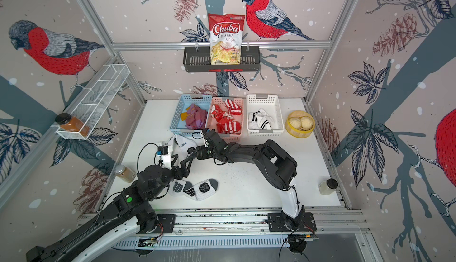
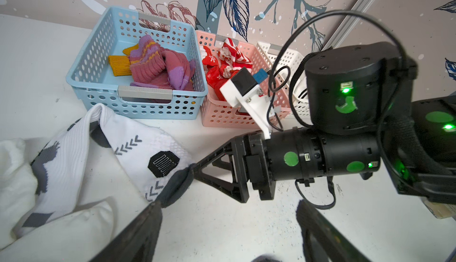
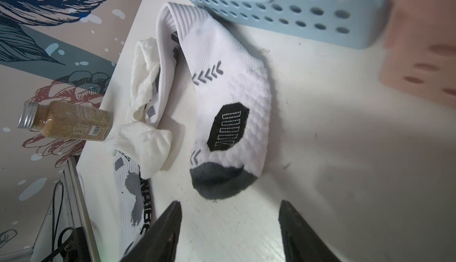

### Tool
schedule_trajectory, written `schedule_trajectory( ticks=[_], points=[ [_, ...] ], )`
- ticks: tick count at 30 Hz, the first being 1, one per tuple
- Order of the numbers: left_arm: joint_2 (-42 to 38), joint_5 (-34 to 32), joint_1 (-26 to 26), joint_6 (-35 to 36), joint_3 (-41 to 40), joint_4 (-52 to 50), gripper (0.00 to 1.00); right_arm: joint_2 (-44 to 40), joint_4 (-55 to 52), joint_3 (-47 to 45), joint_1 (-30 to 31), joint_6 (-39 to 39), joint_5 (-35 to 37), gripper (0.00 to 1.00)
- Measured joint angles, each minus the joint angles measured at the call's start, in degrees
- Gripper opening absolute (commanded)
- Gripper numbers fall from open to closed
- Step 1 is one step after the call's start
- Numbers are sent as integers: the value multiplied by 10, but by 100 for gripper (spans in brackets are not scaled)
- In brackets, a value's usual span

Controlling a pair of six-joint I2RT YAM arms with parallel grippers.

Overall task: Sort the socks into the basket by color
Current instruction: Pick up the sock at the center of the board.

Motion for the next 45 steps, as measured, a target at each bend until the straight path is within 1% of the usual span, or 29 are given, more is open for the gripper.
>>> schedule_trajectory(
  ticks=[11,14,17,20,22,28,33,45],
  points=[
    [5,0,0,0,-2,0,86,58,-4,49,5,4,-8,60],
    [4,0,0,0,-3,0,87,71,-8,64,5,4,-8,57],
    [2,0,0,0,-5,0,87,83,-9,76,4,4,-9,52],
    [1,0,0,0,-5,0,87,87,-9,79,1,6,-10,42],
    [1,1,0,0,-5,0,87,87,-10,79,0,7,-10,31],
    [1,2,0,0,-5,0,87,70,-19,77,-1,4,-10,9],
    [-4,2,0,0,-5,0,88,32,-39,73,0,-9,-5,5],
    [-3,2,0,1,-5,0,88,-100,-98,68,-2,-59,44,5]
  ],
)
